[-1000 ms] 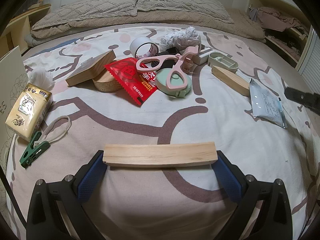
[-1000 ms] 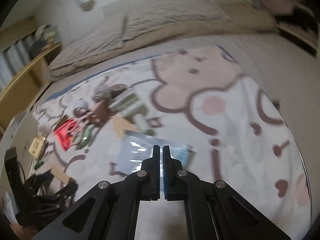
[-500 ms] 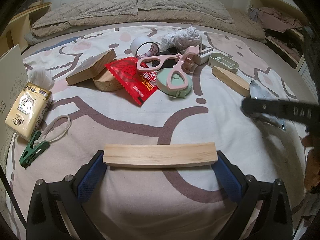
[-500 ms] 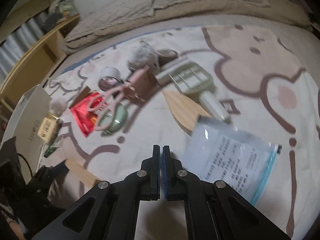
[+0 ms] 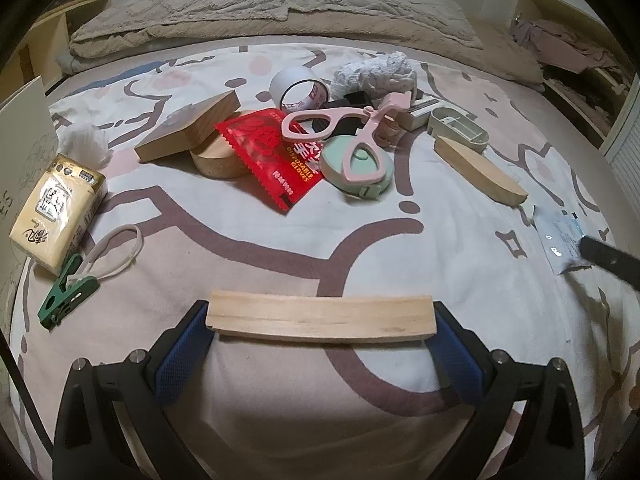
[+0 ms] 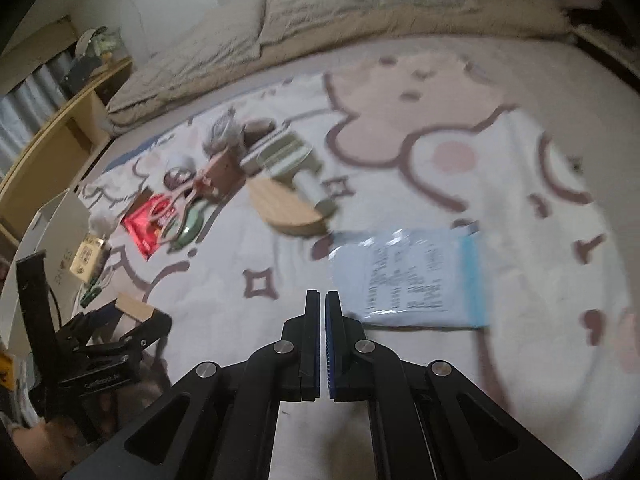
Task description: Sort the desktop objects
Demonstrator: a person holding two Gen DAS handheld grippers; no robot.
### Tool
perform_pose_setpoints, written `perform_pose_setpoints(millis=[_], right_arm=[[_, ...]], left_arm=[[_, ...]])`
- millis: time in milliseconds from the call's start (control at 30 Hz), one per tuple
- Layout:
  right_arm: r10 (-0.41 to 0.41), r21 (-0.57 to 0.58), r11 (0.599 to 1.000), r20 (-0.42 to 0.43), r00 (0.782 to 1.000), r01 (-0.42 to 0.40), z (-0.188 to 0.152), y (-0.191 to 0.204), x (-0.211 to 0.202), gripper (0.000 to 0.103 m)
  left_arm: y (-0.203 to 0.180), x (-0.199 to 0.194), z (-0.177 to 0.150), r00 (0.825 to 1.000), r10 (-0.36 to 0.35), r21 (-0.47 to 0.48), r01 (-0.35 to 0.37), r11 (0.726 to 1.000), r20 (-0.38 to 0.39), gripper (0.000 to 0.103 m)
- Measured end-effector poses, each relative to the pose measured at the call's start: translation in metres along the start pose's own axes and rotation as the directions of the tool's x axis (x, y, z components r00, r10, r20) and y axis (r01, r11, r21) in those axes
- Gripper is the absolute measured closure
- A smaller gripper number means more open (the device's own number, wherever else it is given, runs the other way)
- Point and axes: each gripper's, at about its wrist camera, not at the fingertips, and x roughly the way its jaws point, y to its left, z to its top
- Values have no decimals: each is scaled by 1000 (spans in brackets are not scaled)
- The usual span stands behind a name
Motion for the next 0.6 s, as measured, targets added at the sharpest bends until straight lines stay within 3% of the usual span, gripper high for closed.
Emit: perform_pose_setpoints(millis=[33, 67, 100, 267, 367, 600], right_arm=[[-17, 5, 1000, 6, 1000, 17, 1, -2, -2, 69], [-43, 16, 999, 18, 999, 43, 3, -6, -6, 28], [-65, 22, 998, 33, 997, 64, 5, -8, -6, 12], [-132, 3, 991, 35, 991, 132, 12, -12, 3, 11], [-150, -13, 989, 20, 988, 150, 13, -10, 16, 0], [-154, -26, 988, -42, 987, 153, 15, -14, 39, 0]], left_arm=[[0, 0, 0, 1000, -8, 6, 8, 1000, -5, 0], [1, 0, 0, 1000, -9, 2, 9, 1000, -6, 0], [1, 0, 1, 1000, -10, -1, 10, 1000, -6, 0], [1, 0, 0, 1000, -10, -1, 10, 1000, -6, 0], [0, -1, -1, 1000, -9, 4, 9, 1000, 2, 0], [0, 0, -3, 1000, 0, 13, 0, 1000, 15, 0]])
